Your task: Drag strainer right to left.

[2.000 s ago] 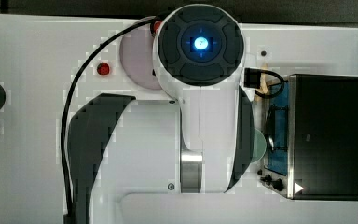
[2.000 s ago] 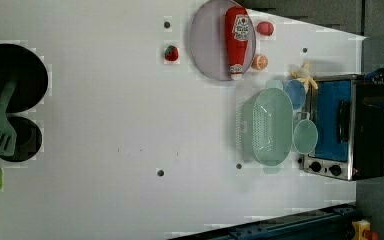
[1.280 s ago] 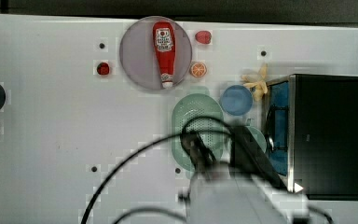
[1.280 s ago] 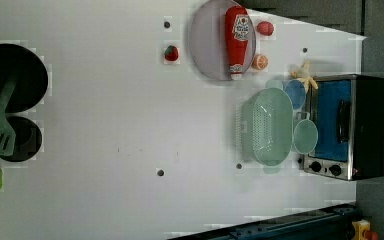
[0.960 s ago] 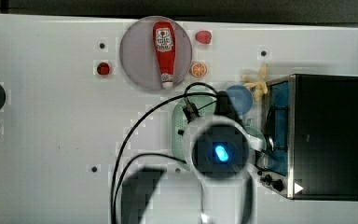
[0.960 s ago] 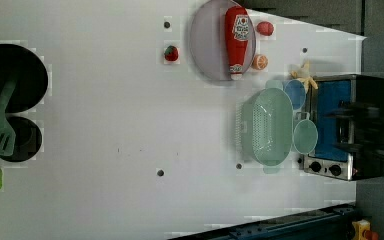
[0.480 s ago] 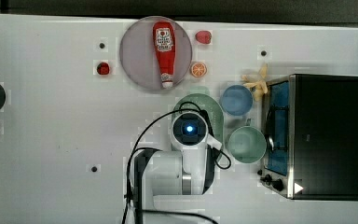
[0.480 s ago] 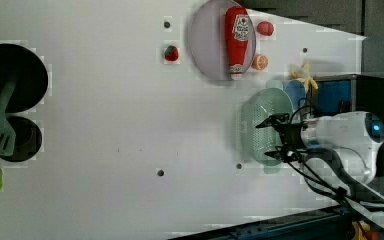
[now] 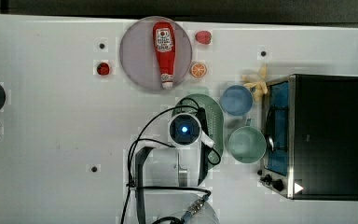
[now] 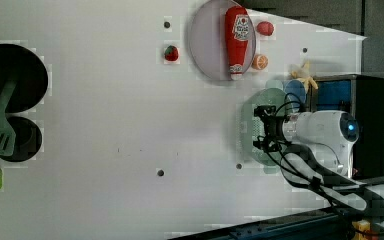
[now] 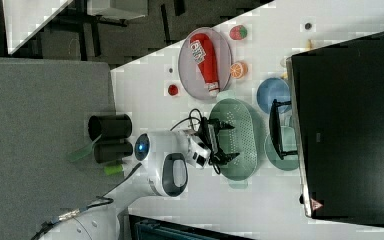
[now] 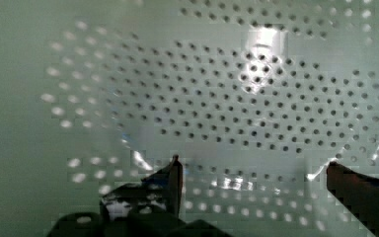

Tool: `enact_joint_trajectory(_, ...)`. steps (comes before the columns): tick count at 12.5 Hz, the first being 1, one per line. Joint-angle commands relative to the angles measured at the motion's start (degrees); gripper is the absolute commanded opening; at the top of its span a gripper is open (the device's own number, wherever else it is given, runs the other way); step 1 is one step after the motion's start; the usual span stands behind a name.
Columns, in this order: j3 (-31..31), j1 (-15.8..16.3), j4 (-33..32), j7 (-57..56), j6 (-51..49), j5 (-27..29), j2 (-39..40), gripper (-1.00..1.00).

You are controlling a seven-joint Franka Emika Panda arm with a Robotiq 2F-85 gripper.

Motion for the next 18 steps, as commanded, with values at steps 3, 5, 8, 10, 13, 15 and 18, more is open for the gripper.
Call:
enact_joint_trajectory(3,2.87,1.74,-0.01,4.58,2.67,0.16,-0.53,1.00)
enact_joint_trajectory(5,3.43,2.79,0.11,4.70,2.56,0.65,-0.52,1.00)
enact_joint_trajectory(8,3.47,5.22,0.17,4.69,2.14,2.60,-0.15,1.00)
enact_joint_trajectory(10,3.49,7.09,0.37,4.70,2.01,4.44,0.12,1.00)
enact_joint_trajectory(13,3.56,10.03,2.12,6.17,-1.08,8.39,0.52,1.00)
enact_joint_trajectory(15,3.87,12.18,3.83,9.52,-3.16,10.35,1.16,1.00)
enact_joint_trajectory(18,4.11,15.93,6.55,17.58,-3.86,11.50,2.76,1.00)
